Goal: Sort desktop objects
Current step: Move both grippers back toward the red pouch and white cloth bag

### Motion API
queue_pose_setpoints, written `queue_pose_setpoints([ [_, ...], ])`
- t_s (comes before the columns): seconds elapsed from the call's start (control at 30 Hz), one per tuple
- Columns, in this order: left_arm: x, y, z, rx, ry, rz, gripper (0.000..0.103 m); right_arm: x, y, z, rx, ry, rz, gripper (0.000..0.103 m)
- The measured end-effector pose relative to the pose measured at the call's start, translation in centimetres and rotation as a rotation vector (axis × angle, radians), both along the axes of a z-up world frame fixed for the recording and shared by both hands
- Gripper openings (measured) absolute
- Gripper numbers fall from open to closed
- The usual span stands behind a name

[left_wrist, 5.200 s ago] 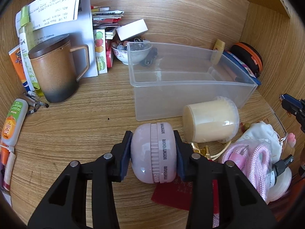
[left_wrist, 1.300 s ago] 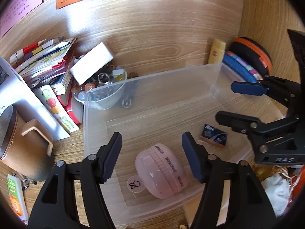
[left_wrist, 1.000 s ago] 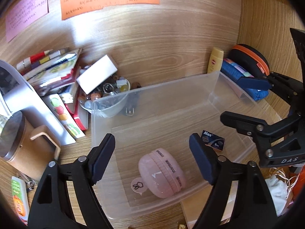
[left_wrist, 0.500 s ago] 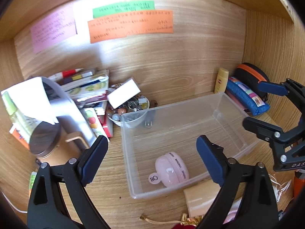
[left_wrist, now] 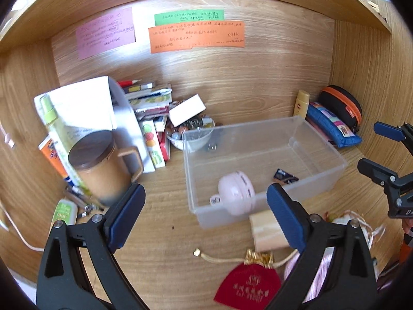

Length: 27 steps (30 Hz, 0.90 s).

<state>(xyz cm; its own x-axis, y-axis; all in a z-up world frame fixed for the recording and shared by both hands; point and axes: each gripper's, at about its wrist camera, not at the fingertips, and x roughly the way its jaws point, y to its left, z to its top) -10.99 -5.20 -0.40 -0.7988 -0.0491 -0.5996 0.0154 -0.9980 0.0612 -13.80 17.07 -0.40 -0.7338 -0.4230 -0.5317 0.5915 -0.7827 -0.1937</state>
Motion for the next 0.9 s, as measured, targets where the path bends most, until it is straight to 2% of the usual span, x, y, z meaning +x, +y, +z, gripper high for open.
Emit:
queue_pose_setpoints([
  [0.17,1.8,0.1,-0.8,0.001,-0.014,0.009,0.098,1.0,2.1,-0.7,-0.033,-0.03,-0.033,0.092],
  [0.33,3.1,0.1,-2.3,0.015,-0.05,0.01,0.098,2.3,3.2,-1.5,-0.049,-0.057,-0.045,0.098],
  [0.6,4.2,0.1,-5.0,0.048,-0.134,-0.004,0.098,4.2,2.3,-3.8,0.018,-0.091,0.012,0.098],
  [0.73,4.6,0.3,-6.0,0.058,-0.168,-0.036,0.098,4.2,2.0,-4.7,0.004,-0.177,0.085,0.098],
  [0.9,4.6,0.6,-7.2,0.08,-0.22,-0.073,0.098,3.6,1.9,-6.1,0.021,-0.256,0.096,0.098],
])
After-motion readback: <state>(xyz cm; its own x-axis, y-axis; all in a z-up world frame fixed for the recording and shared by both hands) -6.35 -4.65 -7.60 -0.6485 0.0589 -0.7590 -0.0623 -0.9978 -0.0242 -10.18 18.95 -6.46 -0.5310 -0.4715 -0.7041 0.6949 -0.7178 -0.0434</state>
